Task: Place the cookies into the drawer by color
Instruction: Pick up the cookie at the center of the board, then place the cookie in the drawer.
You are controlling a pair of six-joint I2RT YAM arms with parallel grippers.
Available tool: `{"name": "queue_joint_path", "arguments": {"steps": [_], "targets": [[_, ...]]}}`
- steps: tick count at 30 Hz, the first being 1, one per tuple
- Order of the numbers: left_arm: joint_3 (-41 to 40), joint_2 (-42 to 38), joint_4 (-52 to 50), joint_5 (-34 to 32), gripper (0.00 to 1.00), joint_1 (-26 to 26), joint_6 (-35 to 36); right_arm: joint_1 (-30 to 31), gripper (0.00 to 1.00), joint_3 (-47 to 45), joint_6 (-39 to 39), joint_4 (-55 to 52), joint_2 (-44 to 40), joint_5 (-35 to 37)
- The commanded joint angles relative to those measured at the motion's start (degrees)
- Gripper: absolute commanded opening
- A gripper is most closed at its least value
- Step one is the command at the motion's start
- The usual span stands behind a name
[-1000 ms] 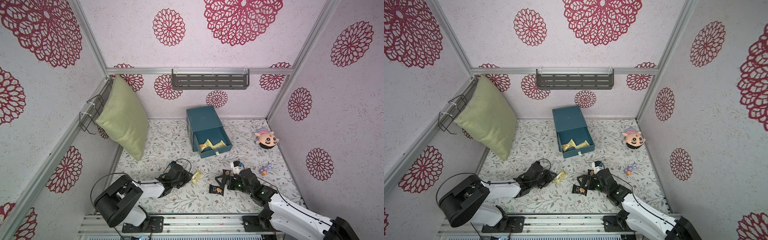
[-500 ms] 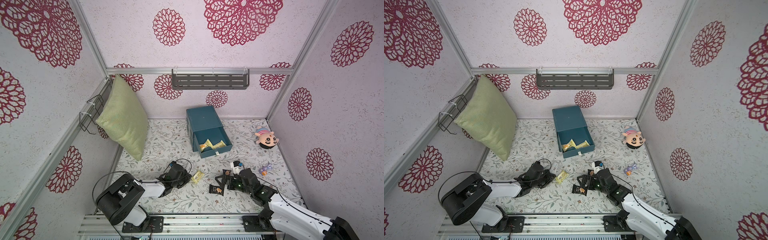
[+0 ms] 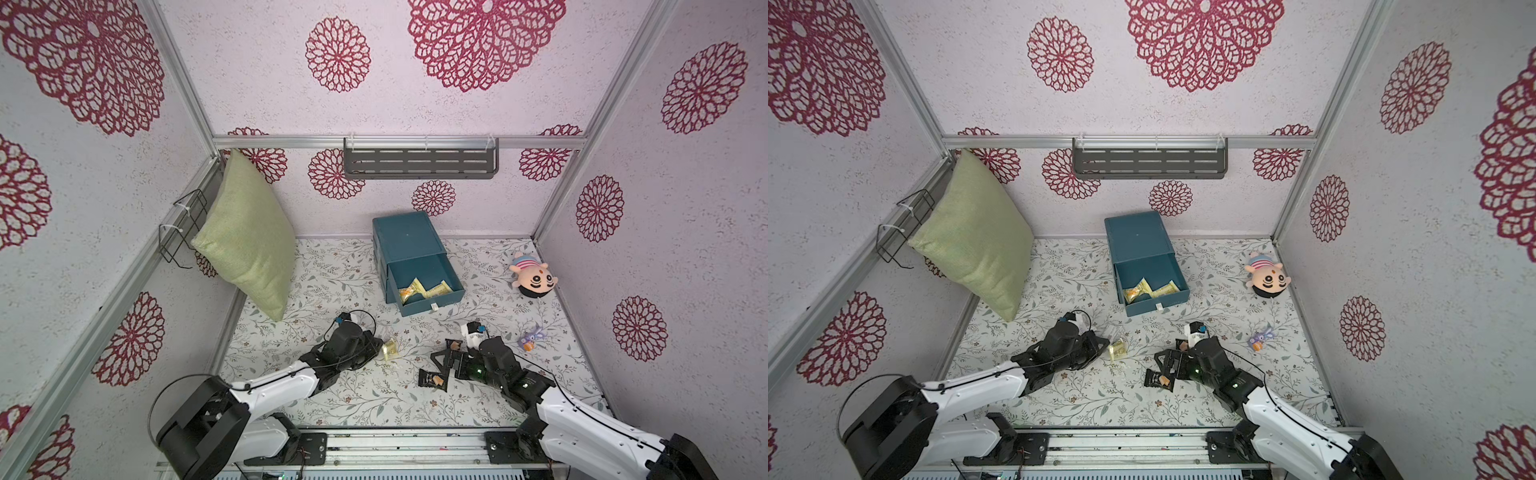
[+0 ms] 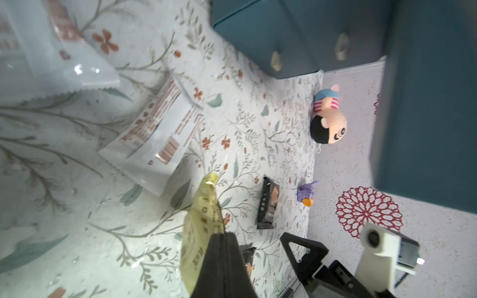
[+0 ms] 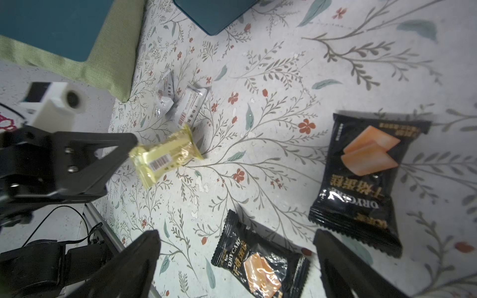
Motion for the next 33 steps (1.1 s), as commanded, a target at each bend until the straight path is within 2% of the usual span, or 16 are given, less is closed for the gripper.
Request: {"name": "queue_joint_path", "arguments": {"steps": [1,8,13,17,22,33], "targets": [[2.62,-5.32,-10.19,-3.35,0.0,0.39,3.72,-0.42,0.99,-0.09,-0.12,0.15,-0.74,0.47],[11.56,-11.32,-20.77,-3.97,0.0,0.96,7.66,-0.5,0.99,-0.24,-0.08,0.53,-0.33,0.49],[21.03,-11.48,-29.68,-6.53,0.0,2.35,13.23,-0.5,0.99,-0.52,0.28,1.2,-0.28,0.67],[27.11,-10.34,-31.66,-3.88,0.0,5.44,16.2,-0.5,0.99,-1.27,0.86,2.11,-0.33,0.58],[36.97,-5.02,-32.62,-1.08,0.0,6.47,19.74,-0.5,0.99,-1.4,0.84,1.69,-0.53,0.91],[57.68,14.91,-28.66,8.71,0.0,6.46,21.53,-0.59,0.99,-1.07,1.11,1.87,-0.46,0.85]]}}
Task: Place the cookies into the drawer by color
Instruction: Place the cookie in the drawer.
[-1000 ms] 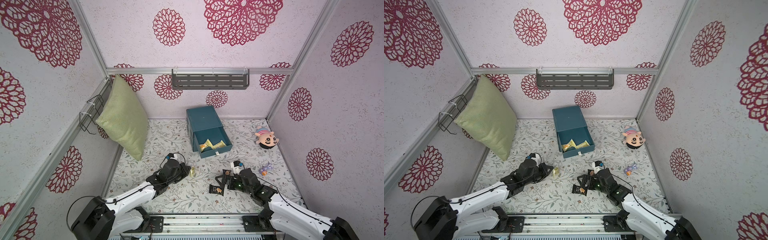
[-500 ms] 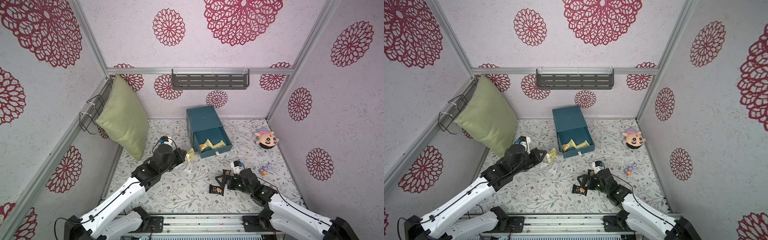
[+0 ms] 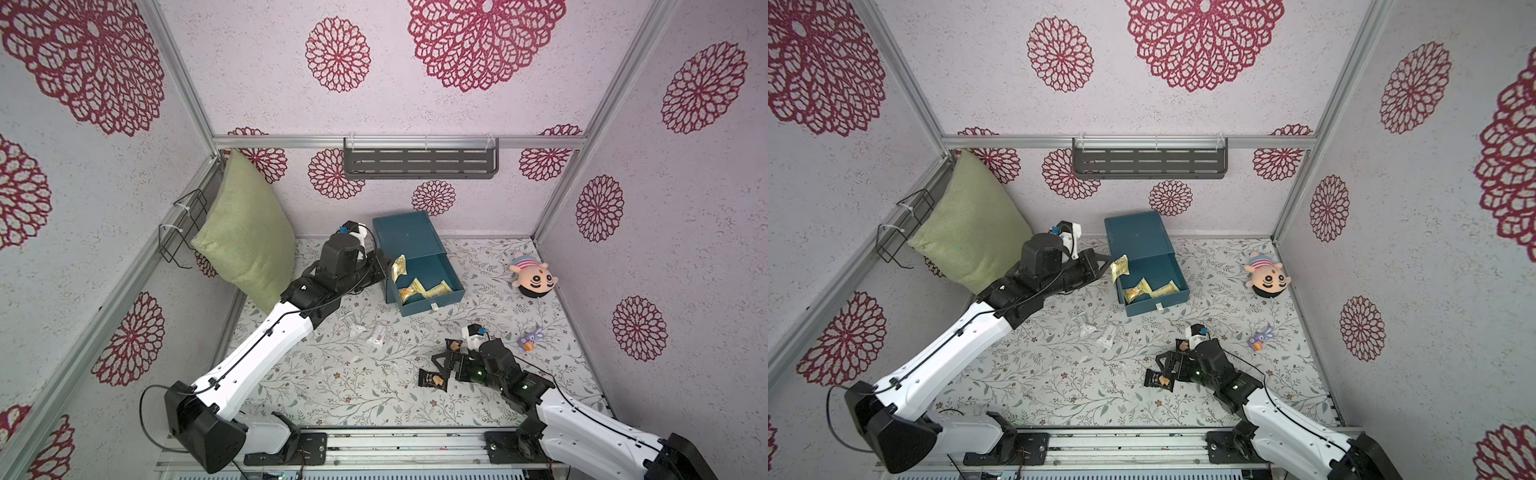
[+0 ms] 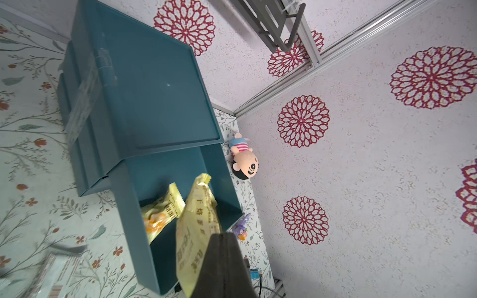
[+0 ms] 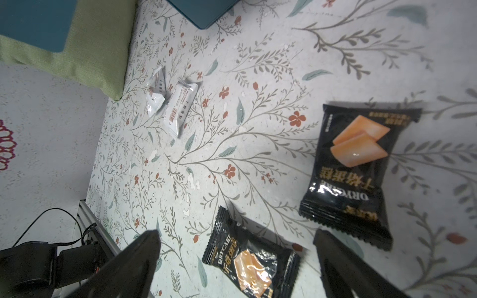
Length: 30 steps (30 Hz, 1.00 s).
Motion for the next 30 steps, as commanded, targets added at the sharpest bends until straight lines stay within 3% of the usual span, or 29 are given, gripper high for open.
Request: {"name": "queue_joint_path", "arguments": {"steps": [1,7,13,19,30], "targets": [[4.89,5.24,1.73,4.84,0.0,0.23,1.45,-0.33,0.99,0.54,0.91,1.19,-0.48,0.63],[14.33,16.64,0.54,9.1,0.0,-0.87,2.09,-0.42,0.99,1.0,0.71,1.35,-0.11,0.44],[21.15,24.44,-3.06,8.3,0.02,-1.18,3.59,-0.5,0.99,1.26,0.55,1.53,0.58,0.1],[23.52,25.84,-5.4,6.65,0.43,-1.27,5.15,-0.59,0.99,2.49,-0.2,0.51,1.01,-0.33],[23.62,20.47,-10.18,2.88,0.58,-1.4,8.16,-0.72,0.99,4.38,-1.73,-0.51,1.96,-1.25]]}}
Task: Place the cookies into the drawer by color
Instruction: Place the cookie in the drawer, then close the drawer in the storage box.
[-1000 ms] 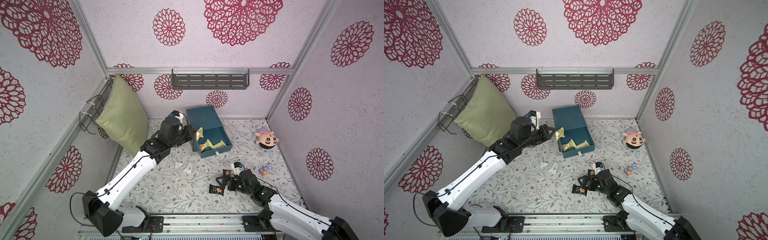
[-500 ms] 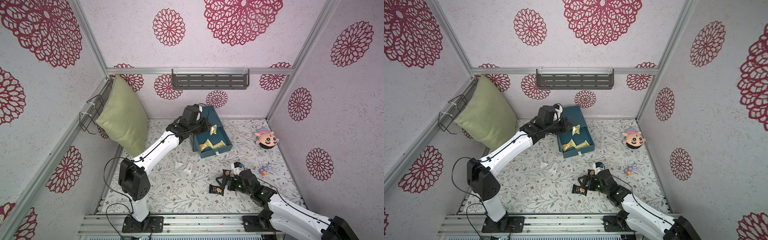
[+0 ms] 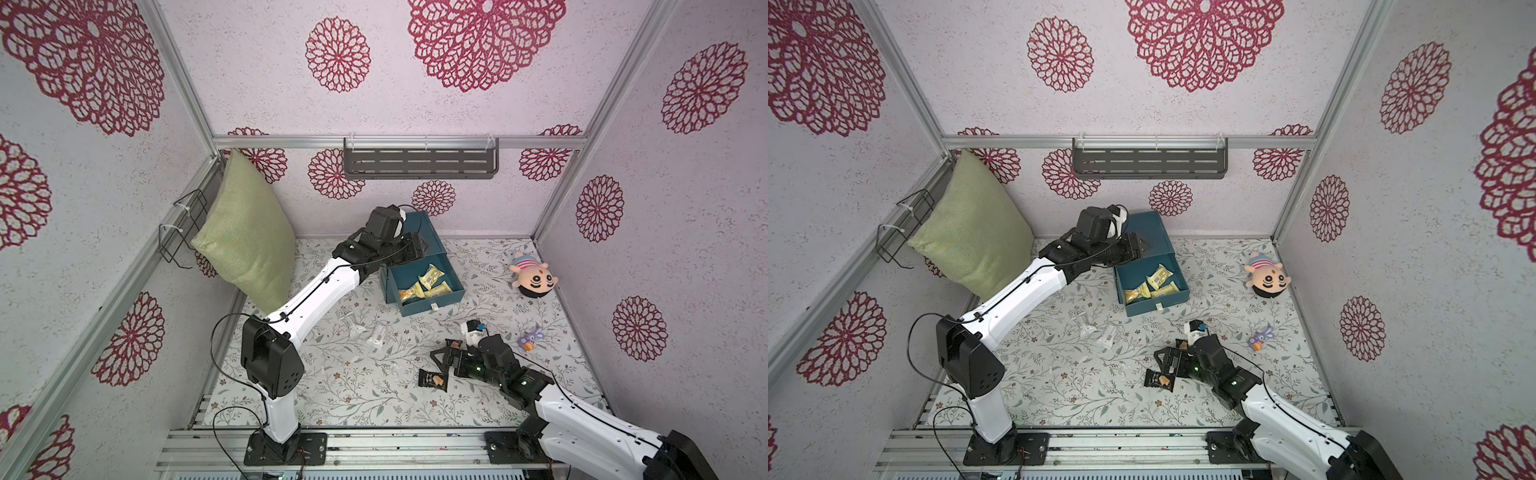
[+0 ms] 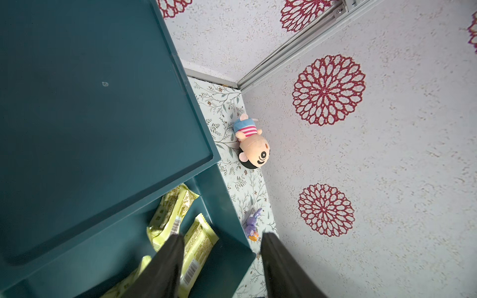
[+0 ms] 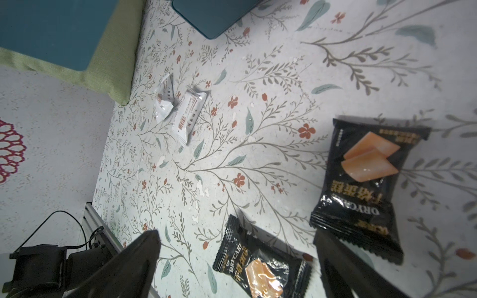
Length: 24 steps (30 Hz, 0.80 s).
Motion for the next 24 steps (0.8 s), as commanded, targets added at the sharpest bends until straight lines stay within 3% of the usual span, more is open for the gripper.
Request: {"name": "queue_joint_path", "arguments": {"steps": [1,8,11,17,24], "targets": [[-0.38,-4.78,-2.52,-2.69,0.59,-0.39,2.35,-0.45,0.99,1.76,-1.49,-0.08,0.38,-0.9],[-2.5,-9.43,-5.73,-5.09,0.74,0.4,4.62,-0.46,0.99,2.95,-2.1,-1.98,-1.03,-0.68],[-2.06,-10.67,-8.5,-5.63,0.98,1.25,6.28,-0.64,0.99,4.05,-2.65,-3.26,-1.7,-0.62],[-3.4,-13.29,-11.75,-6.89,0.97,3.53,8.02,-1.16,0.96,6.63,-3.39,-5.58,-2.3,0.53],[-4.89,-14.78,-13.42,-4.6,0.97,7.86,8.57,-1.86,0.79,9.54,-4.97,-7.76,-4.27,1.17]]}}
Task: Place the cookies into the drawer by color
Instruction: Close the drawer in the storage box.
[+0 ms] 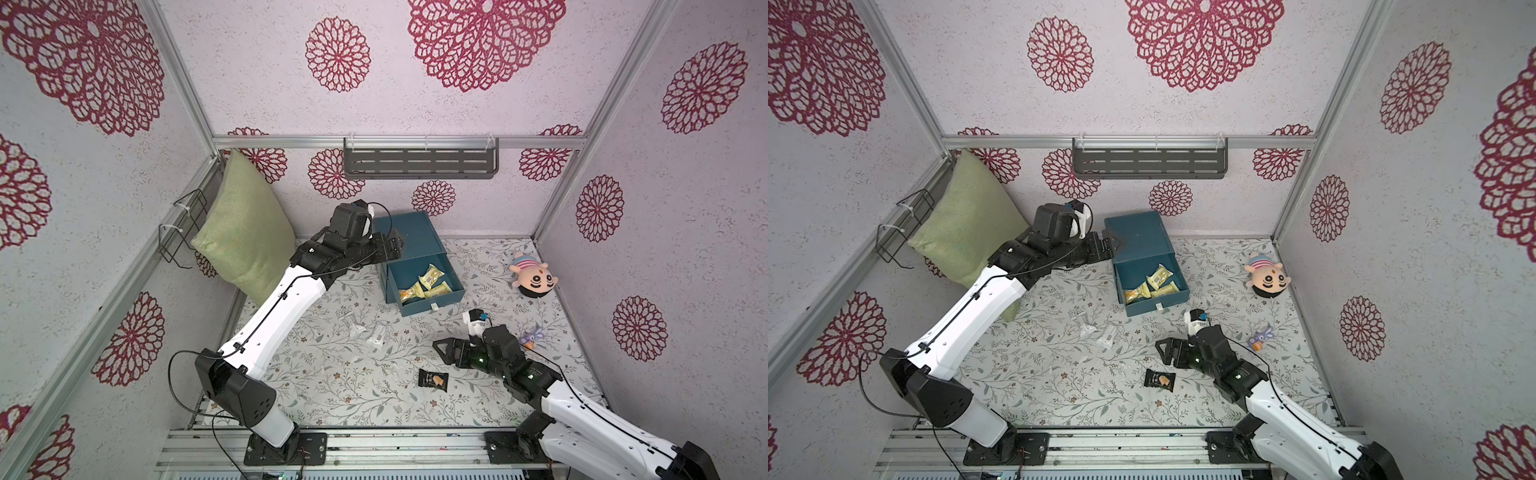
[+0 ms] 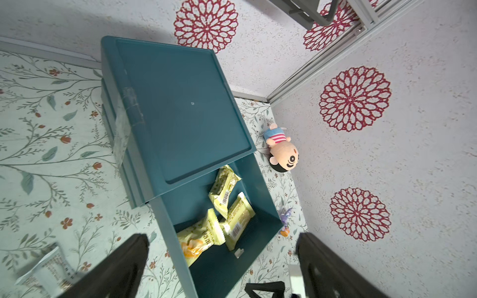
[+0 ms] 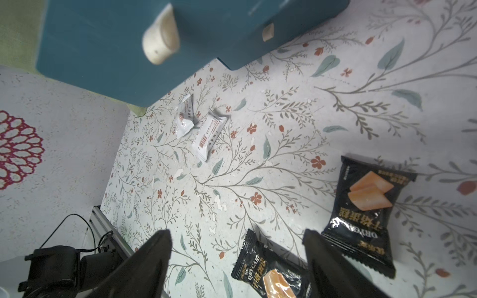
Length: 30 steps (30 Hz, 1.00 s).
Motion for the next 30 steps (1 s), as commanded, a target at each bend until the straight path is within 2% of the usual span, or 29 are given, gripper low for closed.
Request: {"name": "queue_joint_path", "arguments": {"steps": [1,3,7,9,14,23,30], "targets": [[-1.28,-2.1,-1.69,1.17,0.98,2.55,1.17,-0.47,0.75,2.44,-2.02,-1.15,-1.77,0.91],[-1.77,-2.36,-1.79,1.64,0.97,3.83,1.41,-0.64,0.65,2.89,-2.31,-0.84,-2.17,1.02],[-2.69,-1.33,0.03,4.48,0.97,7.23,0.09,-1.21,0.34,3.91,-2.94,0.84,-1.22,1.03],[-2.28,0.37,1.21,6.9,0.97,8.88,-0.98,-1.48,0.25,4.96,-3.52,1.96,0.21,0.83],[4.99,9.0,-1.79,10.25,0.97,10.88,-0.64,-3.0,0.24,8.94,-4.48,3.55,6.46,1.19],[18.32,24.2,-10.41,10.26,0.97,11.17,4.23,-6.71,0.24,14.75,-5.1,6.53,14.62,-0.56],[20.03,28.1,-12.64,9.72,0.97,11.08,6.97,-7.99,0.25,18.35,-5.11,8.21,19.74,-1.52]]}}
